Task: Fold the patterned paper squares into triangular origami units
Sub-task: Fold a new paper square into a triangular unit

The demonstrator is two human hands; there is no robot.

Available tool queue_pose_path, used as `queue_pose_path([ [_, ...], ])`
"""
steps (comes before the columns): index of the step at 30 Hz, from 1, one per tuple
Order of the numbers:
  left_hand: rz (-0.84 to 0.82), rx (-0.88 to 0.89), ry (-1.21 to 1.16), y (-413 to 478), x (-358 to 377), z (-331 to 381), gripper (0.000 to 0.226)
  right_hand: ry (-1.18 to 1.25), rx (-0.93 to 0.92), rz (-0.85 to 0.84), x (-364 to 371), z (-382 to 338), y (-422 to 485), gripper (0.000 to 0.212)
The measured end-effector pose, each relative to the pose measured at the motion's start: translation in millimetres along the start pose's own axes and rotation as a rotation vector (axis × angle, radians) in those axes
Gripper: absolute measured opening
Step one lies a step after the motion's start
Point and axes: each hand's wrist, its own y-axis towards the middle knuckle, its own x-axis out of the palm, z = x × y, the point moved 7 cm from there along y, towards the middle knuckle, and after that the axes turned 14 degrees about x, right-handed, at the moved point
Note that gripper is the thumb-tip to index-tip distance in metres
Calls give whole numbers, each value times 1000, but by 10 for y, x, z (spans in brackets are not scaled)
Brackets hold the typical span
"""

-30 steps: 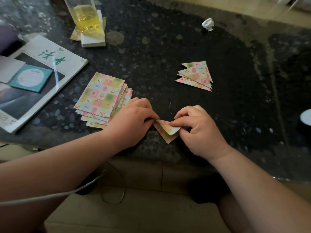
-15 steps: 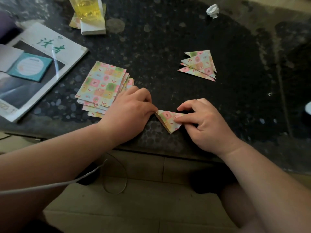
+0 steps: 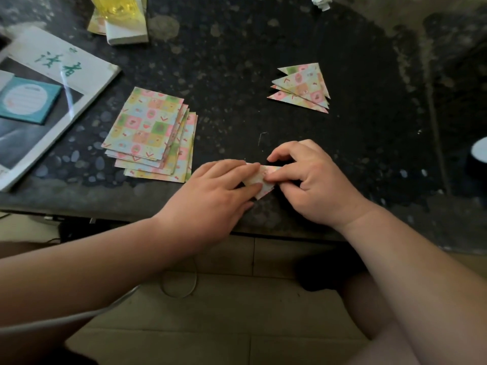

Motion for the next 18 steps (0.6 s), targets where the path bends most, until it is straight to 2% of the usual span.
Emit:
queue_pose_path([
  [6, 35, -3, -55, 21, -16, -35, 30, -4, 16, -26, -6, -1, 7, 25],
  [10, -19, -10, -52, 1, 10, 3, 37, -2, 22, -41, -11, -9, 1, 25],
  [18, -27, -15, -54, -19, -11, 31, 37, 20, 57, -95, -25, -9, 2, 25],
])
